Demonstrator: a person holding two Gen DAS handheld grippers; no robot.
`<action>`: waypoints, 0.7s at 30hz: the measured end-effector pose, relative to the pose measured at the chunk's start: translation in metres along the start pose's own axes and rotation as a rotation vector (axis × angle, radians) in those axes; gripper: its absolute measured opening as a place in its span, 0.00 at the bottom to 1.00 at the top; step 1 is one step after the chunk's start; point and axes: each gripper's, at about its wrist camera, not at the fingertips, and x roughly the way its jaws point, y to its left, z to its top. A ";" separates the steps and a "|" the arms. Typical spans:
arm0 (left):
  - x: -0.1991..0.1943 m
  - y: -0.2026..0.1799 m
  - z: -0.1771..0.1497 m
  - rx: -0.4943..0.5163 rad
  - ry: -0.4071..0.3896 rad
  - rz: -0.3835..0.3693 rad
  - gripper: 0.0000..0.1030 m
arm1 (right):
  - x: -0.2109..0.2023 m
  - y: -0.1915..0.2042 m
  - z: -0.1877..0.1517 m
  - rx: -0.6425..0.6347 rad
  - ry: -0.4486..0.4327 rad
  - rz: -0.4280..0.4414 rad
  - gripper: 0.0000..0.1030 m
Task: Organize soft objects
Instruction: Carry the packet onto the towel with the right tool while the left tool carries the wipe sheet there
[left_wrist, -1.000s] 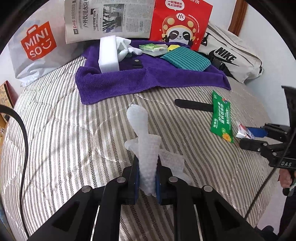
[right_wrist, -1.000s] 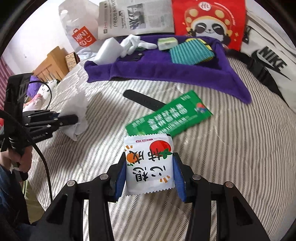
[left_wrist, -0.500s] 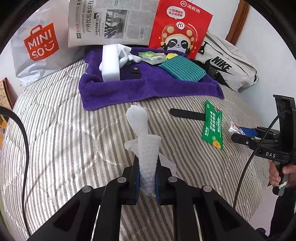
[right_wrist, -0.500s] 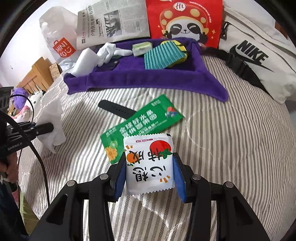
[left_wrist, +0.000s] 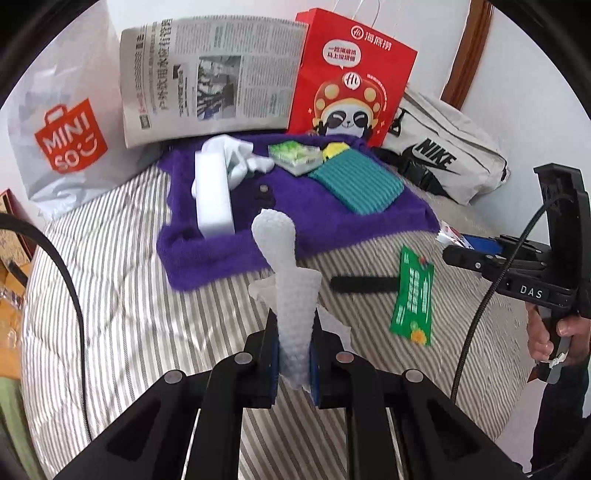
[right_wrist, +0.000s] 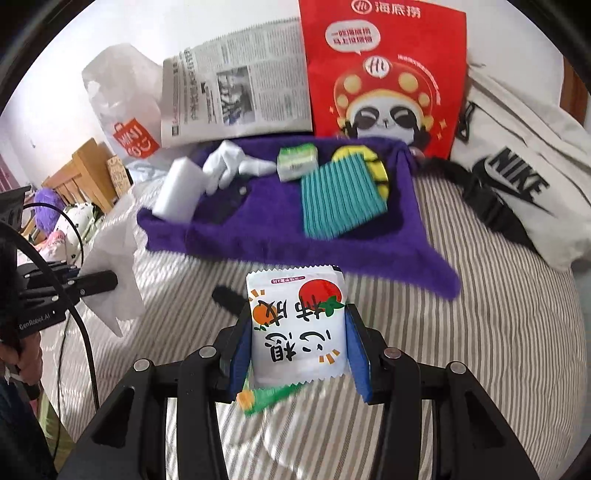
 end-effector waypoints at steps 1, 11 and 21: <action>-0.001 0.001 0.004 0.000 -0.003 0.001 0.12 | 0.002 0.000 0.006 0.001 -0.002 0.001 0.44; -0.001 0.017 0.041 -0.013 -0.029 0.014 0.12 | 0.035 0.007 0.065 -0.050 -0.023 -0.017 0.44; 0.000 0.040 0.068 -0.026 -0.057 0.032 0.12 | 0.102 0.013 0.105 -0.093 0.047 -0.047 0.44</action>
